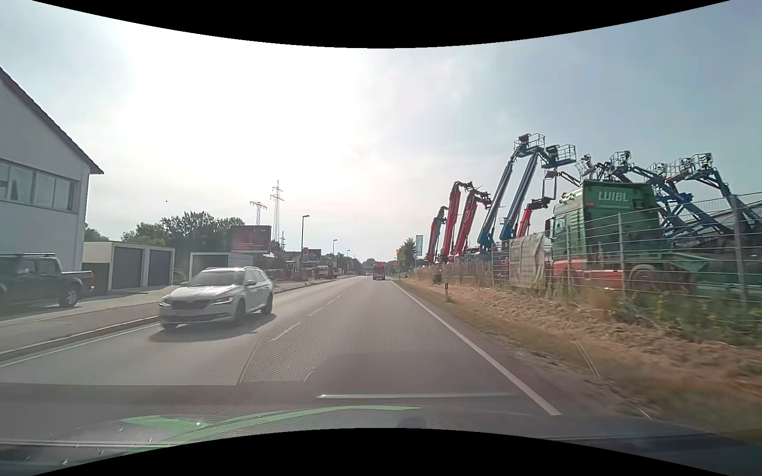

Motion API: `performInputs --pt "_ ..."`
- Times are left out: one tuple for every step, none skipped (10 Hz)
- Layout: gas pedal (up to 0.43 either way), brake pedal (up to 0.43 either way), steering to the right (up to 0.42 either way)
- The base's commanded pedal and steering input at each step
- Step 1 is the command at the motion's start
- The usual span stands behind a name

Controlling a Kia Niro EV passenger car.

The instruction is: Follow the waypoints while adhering to traffic rules and regulations

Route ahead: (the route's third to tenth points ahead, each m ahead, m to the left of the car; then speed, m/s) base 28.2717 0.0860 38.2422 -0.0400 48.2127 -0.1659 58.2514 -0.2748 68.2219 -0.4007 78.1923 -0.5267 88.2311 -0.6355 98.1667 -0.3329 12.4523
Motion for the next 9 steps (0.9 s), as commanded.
performInputs --pt "0.087 0.0 0.0" --pt "0.087 0.0 0.0" --pt "0.087 0.0 0.001" --pt "0.087 0.0 0.001" --pt "0.087 0.0 0.001" --pt "0.098 0.0 0.003" --pt "0.098 0.0 0.002" --pt "0.098 0.0 0.003" --pt "0.098 0.0 0.003"
